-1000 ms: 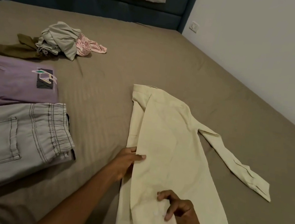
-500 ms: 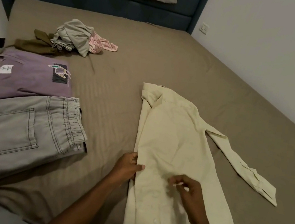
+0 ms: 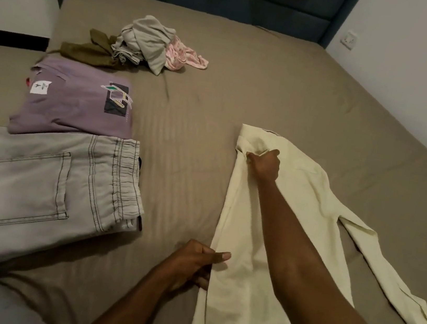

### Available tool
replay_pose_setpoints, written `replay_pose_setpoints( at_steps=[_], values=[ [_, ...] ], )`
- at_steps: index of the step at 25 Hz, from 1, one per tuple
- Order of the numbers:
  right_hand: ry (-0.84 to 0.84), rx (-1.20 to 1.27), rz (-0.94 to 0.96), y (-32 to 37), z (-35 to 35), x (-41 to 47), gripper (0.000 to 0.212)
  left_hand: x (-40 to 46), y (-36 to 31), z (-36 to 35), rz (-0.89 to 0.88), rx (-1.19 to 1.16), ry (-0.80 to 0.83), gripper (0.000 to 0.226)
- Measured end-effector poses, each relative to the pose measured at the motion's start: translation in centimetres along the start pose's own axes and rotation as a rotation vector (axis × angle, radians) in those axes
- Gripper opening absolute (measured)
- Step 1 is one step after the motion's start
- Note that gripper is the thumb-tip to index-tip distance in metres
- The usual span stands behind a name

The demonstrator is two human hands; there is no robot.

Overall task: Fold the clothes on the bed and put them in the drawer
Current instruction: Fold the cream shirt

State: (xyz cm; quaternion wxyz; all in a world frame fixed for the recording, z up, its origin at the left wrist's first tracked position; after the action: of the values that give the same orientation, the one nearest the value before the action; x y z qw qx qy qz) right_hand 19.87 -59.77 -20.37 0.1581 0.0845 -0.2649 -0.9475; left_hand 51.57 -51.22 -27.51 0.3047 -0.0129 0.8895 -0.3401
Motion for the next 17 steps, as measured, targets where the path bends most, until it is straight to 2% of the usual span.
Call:
replay_pose_setpoints(
  at_steps=[3, 6, 9, 11, 12, 14, 15, 17],
  values=[
    [-0.059, 0.182, -0.096, -1.6, -0.4, 3.6, 0.033, 1.0, 0.1, 0.5, 0.041, -0.034, -0.021, 0.034],
    [-0.142, 0.403, -0.171, -2.9, 0.4, 5.7, 0.024, 1.2, 0.2, 0.5, 0.056, -0.009, -0.033, 0.014],
    [-0.203, 0.428, -0.091, -1.7, 2.2, 5.4, 0.021, 1.0, 0.0, 0.2, 0.061, 0.04, 0.002, 0.016],
    [-0.113, 0.481, 0.017, -0.7, 1.7, 5.0, 0.026, 0.9, -0.2, 0.2, 0.06, 0.075, 0.008, 0.015],
    [-0.008, 0.47, 0.088, -0.4, 0.7, 5.0, 0.036, 0.7, -0.3, 0.2, 0.059, 0.091, 0.014, 0.012],
    [0.154, 0.292, 0.187, 0.0, -1.1, 4.5, 0.055, 0.4, -0.2, 0.2, 0.072, 0.097, 0.029, 0.011],
    [0.146, 0.162, 0.203, 0.0, -1.6, 4.3, 0.062, 0.2, -0.1, 0.2, 0.078, 0.096, 0.04, 0.018],
    [-0.022, -0.069, 0.173, 0.1, -0.9, 3.7, 0.065, -0.1, -0.2, -0.1, 0.084, 0.095, 0.059, 0.03]
  ],
)
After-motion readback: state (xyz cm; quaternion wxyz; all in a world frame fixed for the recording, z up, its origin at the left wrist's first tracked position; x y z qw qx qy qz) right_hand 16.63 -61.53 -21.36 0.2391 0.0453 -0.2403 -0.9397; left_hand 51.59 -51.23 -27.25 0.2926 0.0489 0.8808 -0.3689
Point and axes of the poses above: each hand's wrist, its own x-axis towards the middle knuckle, its own z-axis out of the back of the hand, y = z × x, the point moved 6 cm from there along x, towards the middle knuckle, and after that the axes turned 15 degrees about -x, right-handed, at the moved point
